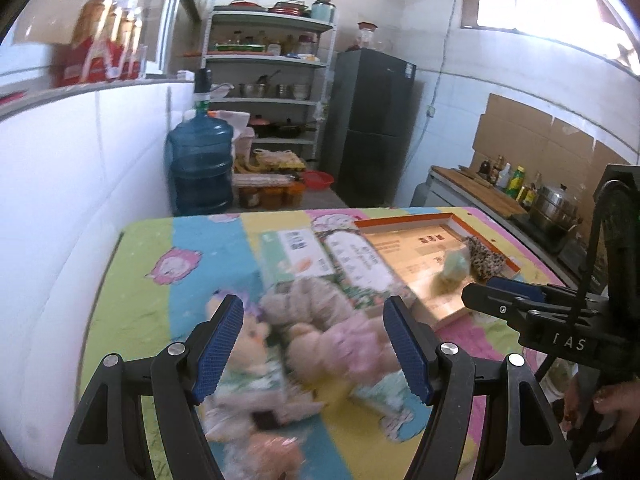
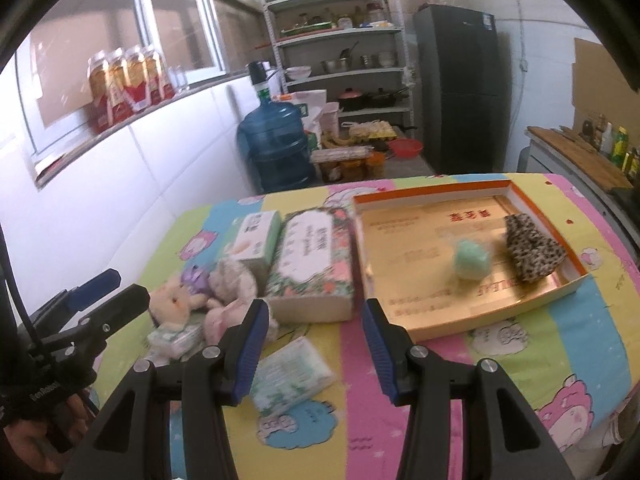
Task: Organize soft objects
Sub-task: 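Move both tools back toward the pile of soft items, then grasp the bagged doll head with the left tool while the right tool grasps the tissue pack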
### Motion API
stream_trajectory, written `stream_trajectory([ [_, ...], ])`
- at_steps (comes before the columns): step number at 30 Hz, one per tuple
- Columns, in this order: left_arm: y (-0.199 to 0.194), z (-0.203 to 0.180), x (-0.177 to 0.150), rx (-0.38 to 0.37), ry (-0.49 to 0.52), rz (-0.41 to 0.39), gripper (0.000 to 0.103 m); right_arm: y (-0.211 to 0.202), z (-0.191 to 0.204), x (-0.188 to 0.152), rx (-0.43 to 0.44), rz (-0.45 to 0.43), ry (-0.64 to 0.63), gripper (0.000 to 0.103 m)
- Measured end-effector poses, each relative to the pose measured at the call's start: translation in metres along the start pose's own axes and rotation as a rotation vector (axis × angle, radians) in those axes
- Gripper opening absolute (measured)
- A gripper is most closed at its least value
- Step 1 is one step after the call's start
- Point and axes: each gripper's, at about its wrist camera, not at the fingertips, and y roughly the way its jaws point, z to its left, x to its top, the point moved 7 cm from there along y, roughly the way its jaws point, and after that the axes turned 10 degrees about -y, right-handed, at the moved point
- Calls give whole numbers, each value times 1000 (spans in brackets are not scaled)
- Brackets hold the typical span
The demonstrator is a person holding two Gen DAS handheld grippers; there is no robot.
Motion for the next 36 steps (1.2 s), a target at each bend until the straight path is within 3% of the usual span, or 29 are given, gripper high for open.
stream_trajectory([
  [13, -17, 40, -47, -5, -25, 38, 74, 18, 38, -21, 67, 59, -31, 49],
  [23, -5, 50, -91, -14, -16, 120, 74, 30, 46, -41, 82, 109, -32, 49],
  [36, 17, 62, -119, 14, -48, 177, 74, 28, 45, -50, 74, 132, -44, 49],
])
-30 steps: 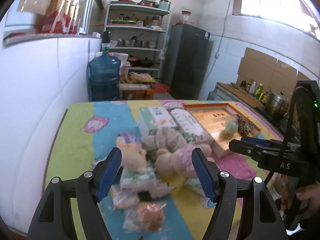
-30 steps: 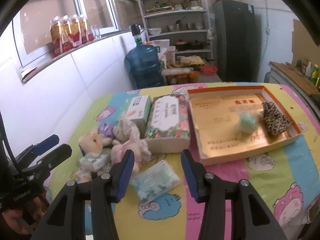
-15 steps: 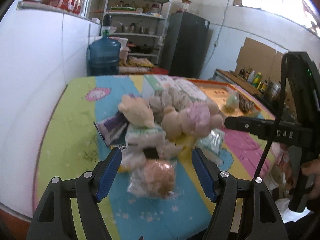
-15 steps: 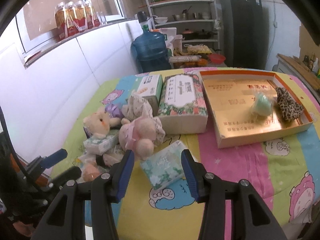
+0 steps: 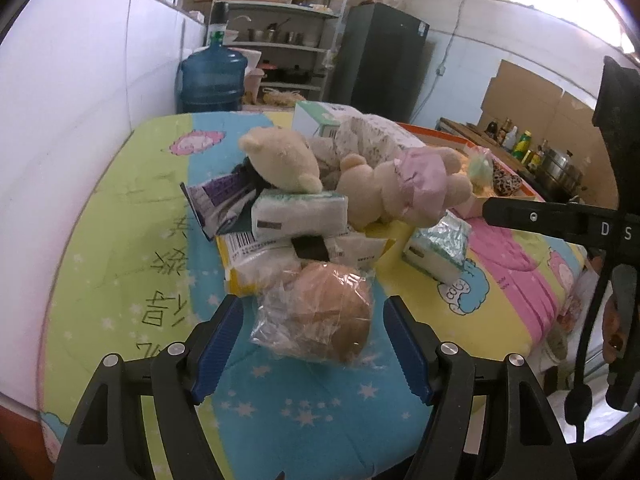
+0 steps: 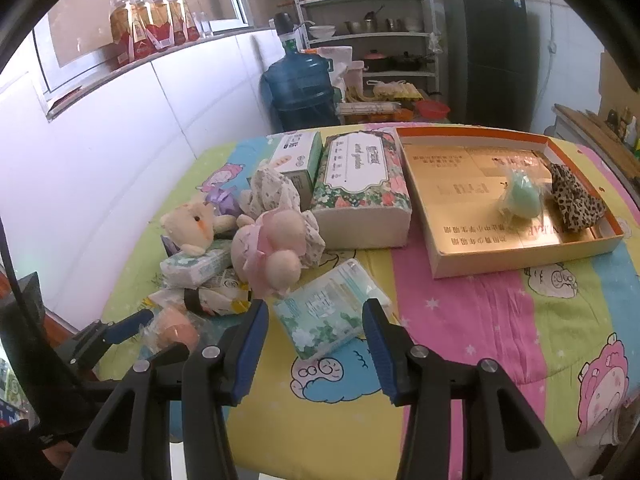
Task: Organize soft objects
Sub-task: 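Grasp the bagged doll head with the left tool while the right tool grasps the tissue pack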
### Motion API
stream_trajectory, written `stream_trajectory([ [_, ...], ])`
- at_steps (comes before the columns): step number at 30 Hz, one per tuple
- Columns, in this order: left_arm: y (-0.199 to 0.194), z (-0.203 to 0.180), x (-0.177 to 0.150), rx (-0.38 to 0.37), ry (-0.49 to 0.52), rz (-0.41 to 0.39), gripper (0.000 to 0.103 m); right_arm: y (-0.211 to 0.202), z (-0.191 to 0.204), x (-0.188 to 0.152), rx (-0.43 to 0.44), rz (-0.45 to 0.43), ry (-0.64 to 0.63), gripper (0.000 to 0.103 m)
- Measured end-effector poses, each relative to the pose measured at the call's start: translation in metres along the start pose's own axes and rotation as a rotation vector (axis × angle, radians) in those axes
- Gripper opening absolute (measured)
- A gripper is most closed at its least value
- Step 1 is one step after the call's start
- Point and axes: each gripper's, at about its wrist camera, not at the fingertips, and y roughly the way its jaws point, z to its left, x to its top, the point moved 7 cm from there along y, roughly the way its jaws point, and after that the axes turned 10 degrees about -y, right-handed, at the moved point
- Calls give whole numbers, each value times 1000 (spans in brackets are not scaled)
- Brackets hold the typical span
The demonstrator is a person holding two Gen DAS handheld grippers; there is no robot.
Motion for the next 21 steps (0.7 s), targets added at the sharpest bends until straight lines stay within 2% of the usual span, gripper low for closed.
stream_trajectory([
  [7, 13, -5, -5, -12, -9, 47, 74, 6, 0, -5, 11, 20, 0, 49],
  [9, 17, -4, -5, -25, -30, 66, 74, 10, 0, -7, 21, 38, 9, 56],
  [11, 20, -3, -5, -35, -44, 78, 73, 17, -1, -10, 35, 62, 21, 77],
  [12, 21, -3, -5, -38, -45, 80, 72, 19, -1, -11, 40, 68, 28, 79],
  [17, 21, -9, -1, -48, -3, 72, 58, 29, -4, -13, 52, 88, 63, 79],
  [21, 15, -12, 2, -69, 13, 53, 55, 38, -7, -14, 42, 112, 77, 79],
])
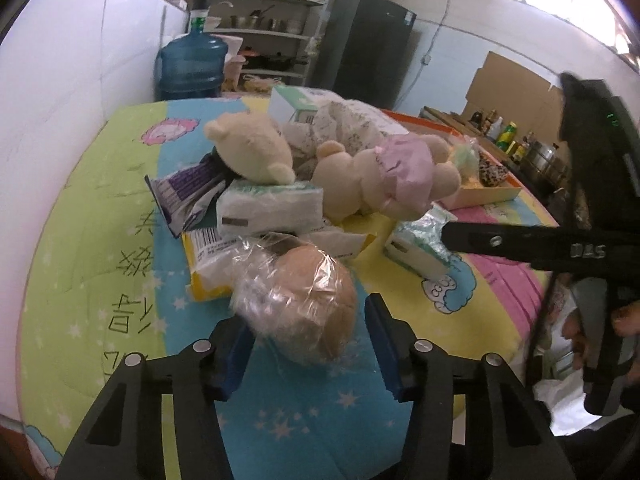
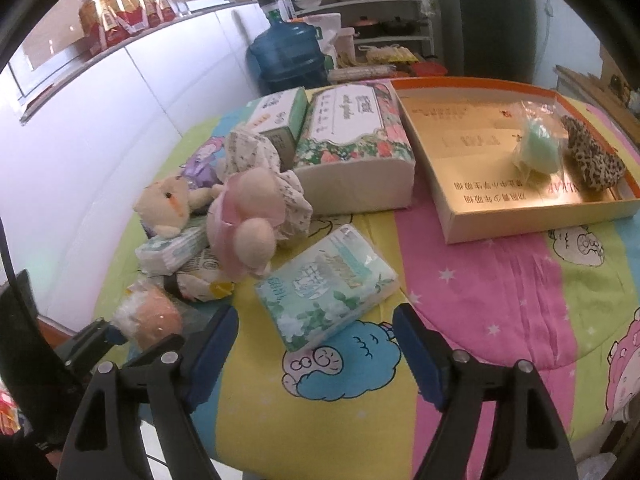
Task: Organize soft objects
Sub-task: 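Grasp the bagged doll head with the left tool while the right tool grasps the tissue pack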
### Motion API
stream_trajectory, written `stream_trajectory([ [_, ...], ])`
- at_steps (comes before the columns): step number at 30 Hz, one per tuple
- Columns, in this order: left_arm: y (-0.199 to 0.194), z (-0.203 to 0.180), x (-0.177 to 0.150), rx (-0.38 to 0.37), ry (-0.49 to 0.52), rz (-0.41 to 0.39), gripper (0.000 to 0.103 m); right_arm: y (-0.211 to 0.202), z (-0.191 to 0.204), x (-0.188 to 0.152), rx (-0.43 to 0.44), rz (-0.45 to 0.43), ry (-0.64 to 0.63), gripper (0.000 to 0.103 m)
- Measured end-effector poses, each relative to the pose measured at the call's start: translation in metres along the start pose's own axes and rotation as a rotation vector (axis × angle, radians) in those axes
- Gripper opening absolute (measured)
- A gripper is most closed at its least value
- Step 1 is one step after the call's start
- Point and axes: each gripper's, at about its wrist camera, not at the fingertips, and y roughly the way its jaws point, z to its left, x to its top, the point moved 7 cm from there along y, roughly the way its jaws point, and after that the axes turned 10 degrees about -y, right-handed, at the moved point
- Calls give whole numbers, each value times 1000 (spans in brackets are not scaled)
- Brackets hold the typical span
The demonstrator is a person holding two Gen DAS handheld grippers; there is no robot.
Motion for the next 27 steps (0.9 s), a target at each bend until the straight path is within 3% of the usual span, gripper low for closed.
stream_trajectory([
  [11, -7, 11, 5, -18, -35, -22, 53, 24, -7, 7, 26, 50, 38, 85],
  [27, 7, 20, -3, -11, -47, 47, 46, 57, 1, 22, -55, 85, -14, 85],
])
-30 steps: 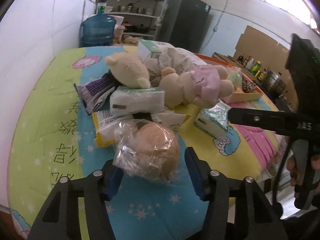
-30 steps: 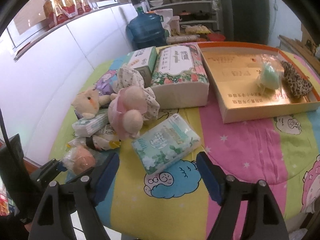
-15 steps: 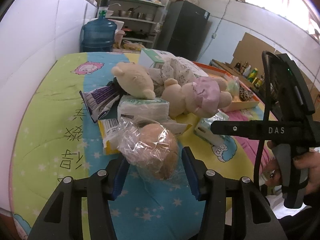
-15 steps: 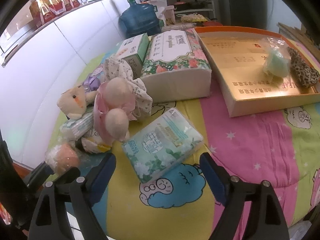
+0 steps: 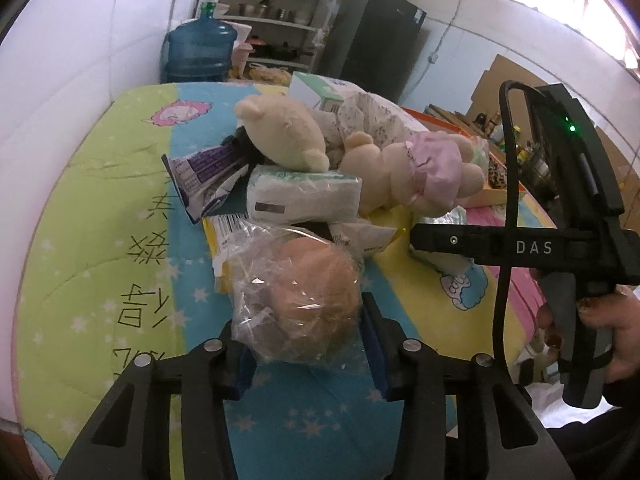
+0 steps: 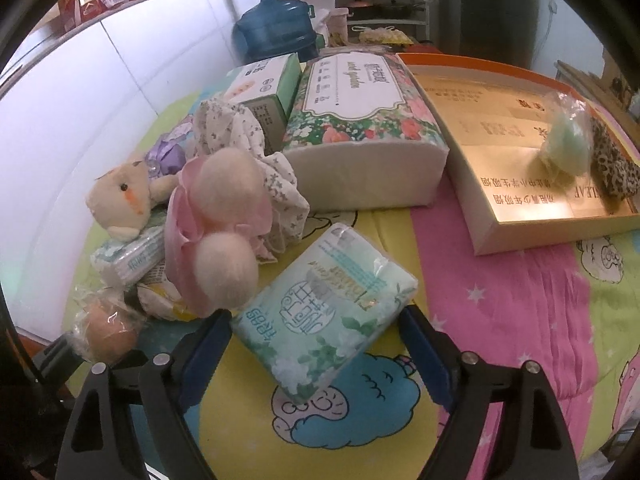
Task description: Organize soft objects
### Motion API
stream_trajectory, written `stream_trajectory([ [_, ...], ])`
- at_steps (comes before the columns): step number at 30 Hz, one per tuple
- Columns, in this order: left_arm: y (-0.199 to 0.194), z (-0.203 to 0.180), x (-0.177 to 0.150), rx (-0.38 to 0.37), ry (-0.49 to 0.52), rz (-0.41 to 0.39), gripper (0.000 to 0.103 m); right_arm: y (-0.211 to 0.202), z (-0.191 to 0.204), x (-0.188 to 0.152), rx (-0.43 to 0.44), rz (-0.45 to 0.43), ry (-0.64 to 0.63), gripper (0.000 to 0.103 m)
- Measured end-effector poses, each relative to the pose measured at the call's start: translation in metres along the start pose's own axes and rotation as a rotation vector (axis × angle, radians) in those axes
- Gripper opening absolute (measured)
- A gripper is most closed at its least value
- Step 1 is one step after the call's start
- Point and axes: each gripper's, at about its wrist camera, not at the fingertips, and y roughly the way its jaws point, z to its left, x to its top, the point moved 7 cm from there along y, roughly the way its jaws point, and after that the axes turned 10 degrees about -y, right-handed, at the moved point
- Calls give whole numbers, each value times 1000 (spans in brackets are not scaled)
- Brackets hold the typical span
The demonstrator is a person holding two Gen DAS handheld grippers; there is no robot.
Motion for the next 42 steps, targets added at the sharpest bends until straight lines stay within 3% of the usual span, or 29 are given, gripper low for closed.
stream_trajectory([
  [2, 1, -1, 1, -10, 0, 0, 45, 0, -1, 0, -10, 3, -7, 77],
  [7, 2, -1, 5, -45, -13, -8, 43, -3, -3, 0, -3, -1, -2, 72],
  [18, -7, -15, 10, -83, 18, -41, 42, -23, -17, -17, -11, -29, 34, 70],
  [29, -18, -67, 27, -138, 133, -89, 42, -79, -29, -29, -72, -119, 31, 69],
  [42, -11, -126, 39, -223, 225, -82, 42, -123, -79, -30, -140, -180, 107, 67],
])
